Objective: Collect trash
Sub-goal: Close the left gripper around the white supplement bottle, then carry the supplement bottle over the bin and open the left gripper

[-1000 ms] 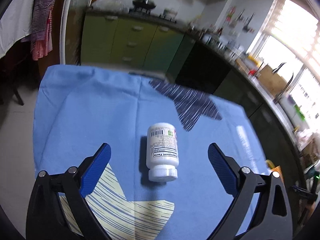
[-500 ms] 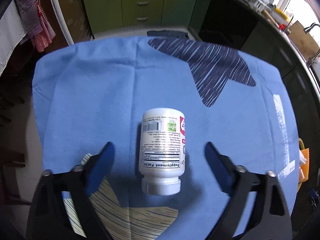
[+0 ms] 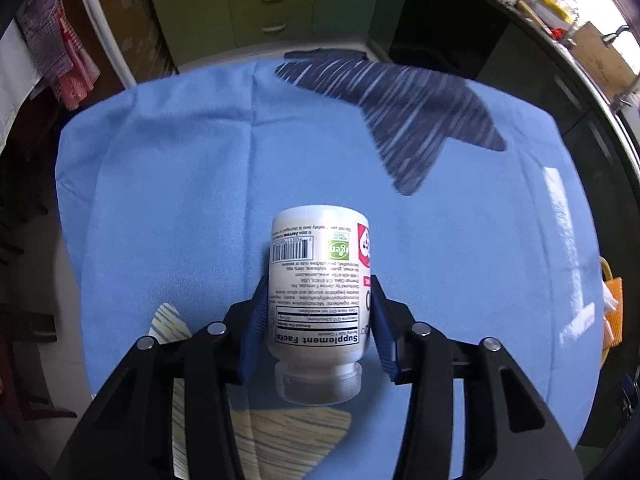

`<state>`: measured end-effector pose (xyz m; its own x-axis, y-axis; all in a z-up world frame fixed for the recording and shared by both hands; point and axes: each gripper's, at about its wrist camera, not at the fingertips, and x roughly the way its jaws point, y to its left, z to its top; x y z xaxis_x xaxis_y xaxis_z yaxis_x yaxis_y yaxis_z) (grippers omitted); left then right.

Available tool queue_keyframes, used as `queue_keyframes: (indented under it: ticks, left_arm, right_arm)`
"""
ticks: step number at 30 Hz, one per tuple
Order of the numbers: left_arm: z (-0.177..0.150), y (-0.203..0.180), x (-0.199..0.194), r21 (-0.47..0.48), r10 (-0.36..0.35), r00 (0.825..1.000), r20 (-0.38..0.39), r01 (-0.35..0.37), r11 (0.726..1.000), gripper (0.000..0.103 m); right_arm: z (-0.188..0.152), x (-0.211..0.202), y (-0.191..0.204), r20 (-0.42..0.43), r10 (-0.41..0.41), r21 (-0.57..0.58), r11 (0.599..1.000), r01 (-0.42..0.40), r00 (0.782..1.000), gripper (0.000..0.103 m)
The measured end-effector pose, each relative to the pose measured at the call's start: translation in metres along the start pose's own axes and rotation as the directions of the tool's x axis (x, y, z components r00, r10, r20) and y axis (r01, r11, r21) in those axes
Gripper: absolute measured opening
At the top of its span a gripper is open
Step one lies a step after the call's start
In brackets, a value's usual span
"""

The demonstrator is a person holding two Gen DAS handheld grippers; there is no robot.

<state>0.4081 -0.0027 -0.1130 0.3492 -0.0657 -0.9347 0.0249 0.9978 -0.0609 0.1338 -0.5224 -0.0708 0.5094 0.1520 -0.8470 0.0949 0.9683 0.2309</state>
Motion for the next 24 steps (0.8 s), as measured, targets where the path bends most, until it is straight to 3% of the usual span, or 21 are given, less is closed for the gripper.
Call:
queue_keyframes:
  ticks: [5,8,11,12,19,21,24]
  left_arm:
    - [-0.013,-0.041,-0.041,0.123,-0.066,0.997,0.046,0.060,0.991,0.045]
    - [-0.029,-0.090,-0.068,0.236,-0.152,0.987,0.046,0.137,0.962,0.045]
    - [-0.044,-0.149,-0.091,0.344,-0.246,0.969,0.019,0.225,0.912,0.045]
    - [-0.050,-0.177,-0.098,0.391,-0.282,0.960,0.002,0.258,0.883,0.045]
    - [-0.076,-0.332,-0.098,0.556,-0.382,0.918,-0.105,0.373,0.743,0.045]
    - [-0.082,-0.376,-0.084,0.583,-0.387,0.911,-0.139,0.391,0.712,0.045]
    - [-0.087,-0.417,-0.058,0.600,-0.372,0.914,-0.160,0.390,0.699,0.045]
  right_arm:
    - [-0.010,-0.011,-0.008,0.031,0.009,0.030,1.000,-0.010,0.999,0.073]
    - [-0.022,-0.024,-0.018,0.069,0.005,0.063,0.998,-0.010,0.998,0.073]
    - [-0.038,-0.035,-0.030,0.102,0.017,0.105,0.994,-0.027,0.995,0.073]
    - [-0.043,-0.038,-0.034,0.110,0.021,0.115,0.993,-0.034,0.994,0.073]
    - [-0.087,-0.050,-0.063,0.147,0.050,0.186,0.980,-0.077,0.988,0.073]
    - [-0.101,-0.053,-0.075,0.163,0.058,0.215,0.972,-0.093,0.985,0.074]
    - [-0.118,-0.055,-0.090,0.174,0.068,0.249,0.962,-0.111,0.982,0.074]
